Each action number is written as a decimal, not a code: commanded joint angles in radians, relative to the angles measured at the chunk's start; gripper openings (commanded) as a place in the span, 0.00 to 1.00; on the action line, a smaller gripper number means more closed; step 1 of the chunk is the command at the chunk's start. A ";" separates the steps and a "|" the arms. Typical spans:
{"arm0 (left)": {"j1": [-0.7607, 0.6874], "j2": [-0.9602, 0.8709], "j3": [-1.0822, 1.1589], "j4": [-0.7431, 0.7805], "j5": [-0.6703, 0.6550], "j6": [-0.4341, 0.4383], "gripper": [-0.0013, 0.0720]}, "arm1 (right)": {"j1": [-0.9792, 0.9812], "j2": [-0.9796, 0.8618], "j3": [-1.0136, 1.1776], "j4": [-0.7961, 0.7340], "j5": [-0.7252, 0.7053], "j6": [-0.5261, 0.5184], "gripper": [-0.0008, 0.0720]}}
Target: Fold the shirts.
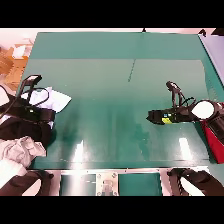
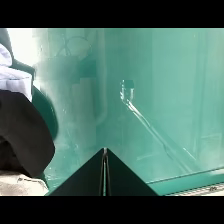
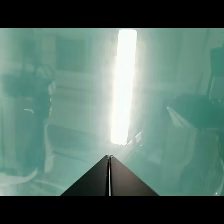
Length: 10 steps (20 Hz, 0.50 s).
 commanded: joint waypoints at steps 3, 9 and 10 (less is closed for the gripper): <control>0.000 0.001 0.000 0.134 0.043 -0.011 0.05 | 0.002 0.001 0.000 0.000 -0.001 0.001 0.03; 0.093 -0.038 0.000 0.473 0.347 -0.050 1.00 | 0.002 0.001 0.000 0.000 -0.001 0.001 0.03; 0.133 -0.083 0.000 0.471 0.386 -0.046 1.00 | 0.002 0.001 0.000 0.000 -0.001 0.001 0.03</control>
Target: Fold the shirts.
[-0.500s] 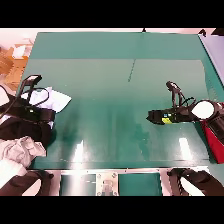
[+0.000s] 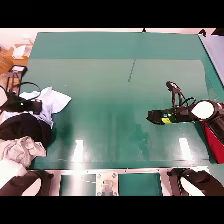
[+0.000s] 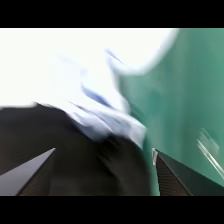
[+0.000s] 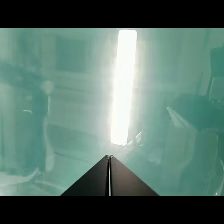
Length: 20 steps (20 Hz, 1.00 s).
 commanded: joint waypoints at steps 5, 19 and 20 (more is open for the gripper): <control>0.154 -0.361 0.000 0.093 0.273 0.077 1.00 | 0.000 0.001 0.000 0.000 0.000 0.000 0.03; 0.009 -0.460 0.390 0.114 0.070 0.150 0.05 | 0.000 0.001 0.000 0.000 0.000 0.000 0.03; -0.053 -0.419 0.455 0.092 0.059 0.150 0.05 | 0.000 0.001 0.000 0.000 0.000 0.000 0.03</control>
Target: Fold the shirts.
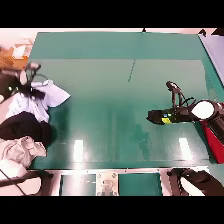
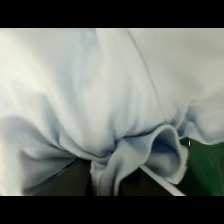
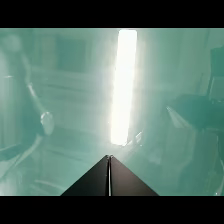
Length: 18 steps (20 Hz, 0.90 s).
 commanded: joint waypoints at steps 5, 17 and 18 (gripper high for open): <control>-0.371 0.193 0.307 -0.362 -0.074 0.002 0.05 | 0.000 0.001 0.000 0.003 0.000 0.000 0.03; -0.512 -0.037 0.286 -0.667 -0.158 -0.050 1.00 | -0.125 -0.003 0.092 -0.002 0.084 -0.014 0.64; -0.460 -0.033 0.317 -0.664 -0.249 -0.050 1.00 | -0.184 -0.007 0.104 0.004 0.091 -0.028 0.64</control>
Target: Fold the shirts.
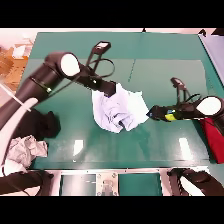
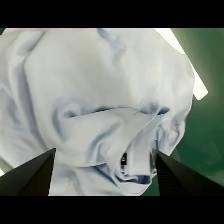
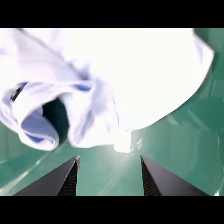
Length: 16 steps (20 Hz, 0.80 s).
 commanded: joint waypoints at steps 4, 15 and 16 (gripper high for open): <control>0.241 0.027 -0.019 -0.018 -0.280 -0.014 1.00 | -0.266 -0.081 0.030 0.018 0.050 -0.081 0.64; 0.126 -0.194 -0.329 -0.439 0.241 0.185 1.00 | -0.183 -0.401 -0.183 0.468 -0.168 -0.369 0.58; 0.112 -0.212 -0.328 -0.460 0.280 0.185 1.00 | -0.162 -0.423 -0.183 0.505 -0.193 -0.391 0.58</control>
